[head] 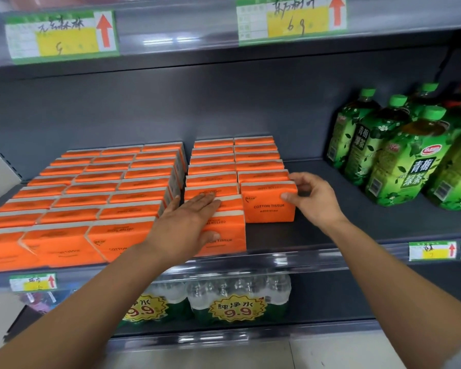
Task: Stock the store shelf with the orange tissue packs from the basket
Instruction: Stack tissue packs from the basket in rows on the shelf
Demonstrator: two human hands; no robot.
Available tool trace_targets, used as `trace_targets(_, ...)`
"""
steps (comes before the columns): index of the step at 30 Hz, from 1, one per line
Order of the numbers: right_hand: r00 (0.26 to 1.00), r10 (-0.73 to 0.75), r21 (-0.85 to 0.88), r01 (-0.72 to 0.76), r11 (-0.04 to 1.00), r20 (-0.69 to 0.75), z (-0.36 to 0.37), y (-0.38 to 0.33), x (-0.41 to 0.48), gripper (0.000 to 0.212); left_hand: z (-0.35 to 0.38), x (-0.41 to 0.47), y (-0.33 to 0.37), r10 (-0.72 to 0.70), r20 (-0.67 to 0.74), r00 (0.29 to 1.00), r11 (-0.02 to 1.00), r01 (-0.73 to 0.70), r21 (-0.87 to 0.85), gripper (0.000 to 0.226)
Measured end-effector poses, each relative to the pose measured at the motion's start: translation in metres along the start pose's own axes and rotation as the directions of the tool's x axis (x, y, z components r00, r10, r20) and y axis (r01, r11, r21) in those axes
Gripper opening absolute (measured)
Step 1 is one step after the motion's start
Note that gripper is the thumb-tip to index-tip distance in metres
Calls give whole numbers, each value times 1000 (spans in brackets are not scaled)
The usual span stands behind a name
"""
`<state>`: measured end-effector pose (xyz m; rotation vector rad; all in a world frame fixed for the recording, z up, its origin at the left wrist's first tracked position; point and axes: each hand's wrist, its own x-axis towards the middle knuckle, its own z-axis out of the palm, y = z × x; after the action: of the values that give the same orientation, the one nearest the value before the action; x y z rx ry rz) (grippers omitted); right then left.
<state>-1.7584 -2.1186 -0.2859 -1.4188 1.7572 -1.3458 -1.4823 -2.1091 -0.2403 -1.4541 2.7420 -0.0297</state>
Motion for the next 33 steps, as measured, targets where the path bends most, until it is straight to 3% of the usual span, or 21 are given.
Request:
trace_targets(9,998,-37,-55,35,998,-42,8,0,-4,43,5,2,-2,6,-8,1000,1000,-6,-10,72)
trace_targets(17,998,7,-146,-16,989,-67,13,-7,-11,75,6,2,-2,11,7,1000,1000,-11,5,72)
trace_targets(22,998,34,-306,-50,951,-57,14,-18,-29,88,4,-8,0,-2,13,1000,998,1,65,75)
trace_targets(29,993,109,-549,-111,828,-37,15,-34,-73,70,-6,-39,5,-2,-26,1000,990,6,138,75)
trace_targets(33,995,93,-697,-51,715,24,17,-46,-110,54,-14,-66,4,-1,-57,998,989,9,146,74)
